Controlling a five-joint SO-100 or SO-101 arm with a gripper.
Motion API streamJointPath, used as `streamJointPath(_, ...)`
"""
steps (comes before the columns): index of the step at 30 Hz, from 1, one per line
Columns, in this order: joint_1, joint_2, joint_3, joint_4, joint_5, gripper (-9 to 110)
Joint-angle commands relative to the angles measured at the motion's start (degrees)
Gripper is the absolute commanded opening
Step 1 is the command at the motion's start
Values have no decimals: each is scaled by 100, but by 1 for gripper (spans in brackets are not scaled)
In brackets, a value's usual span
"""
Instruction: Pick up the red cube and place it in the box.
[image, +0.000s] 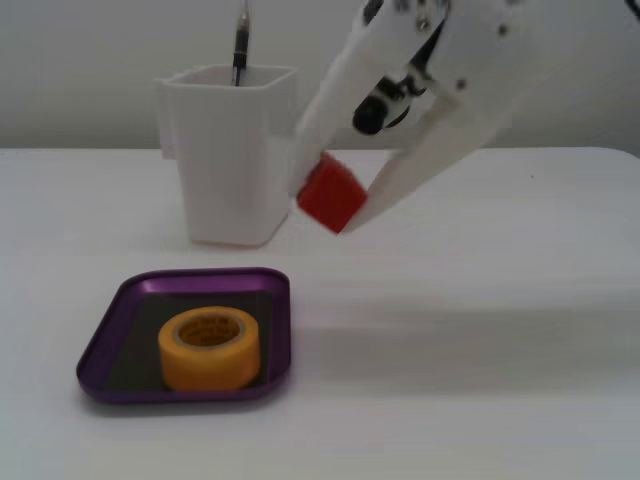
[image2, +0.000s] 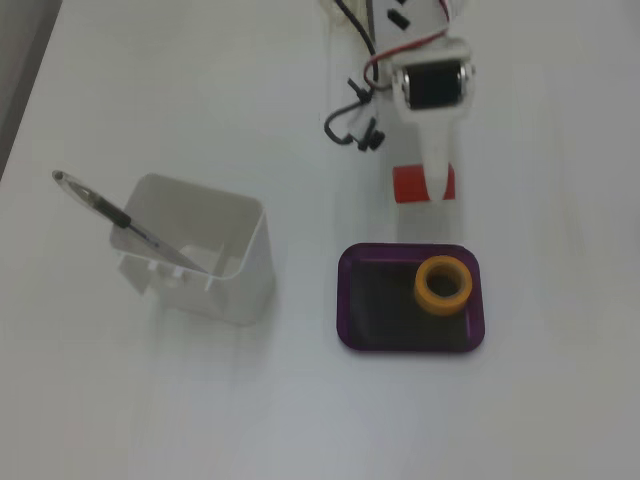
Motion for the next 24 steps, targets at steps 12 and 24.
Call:
streamJointPath(12, 431, -2566, -2241, -229, -26, -1)
streamJointPath(24, 589, -2830, -2452, -211, -18, -1)
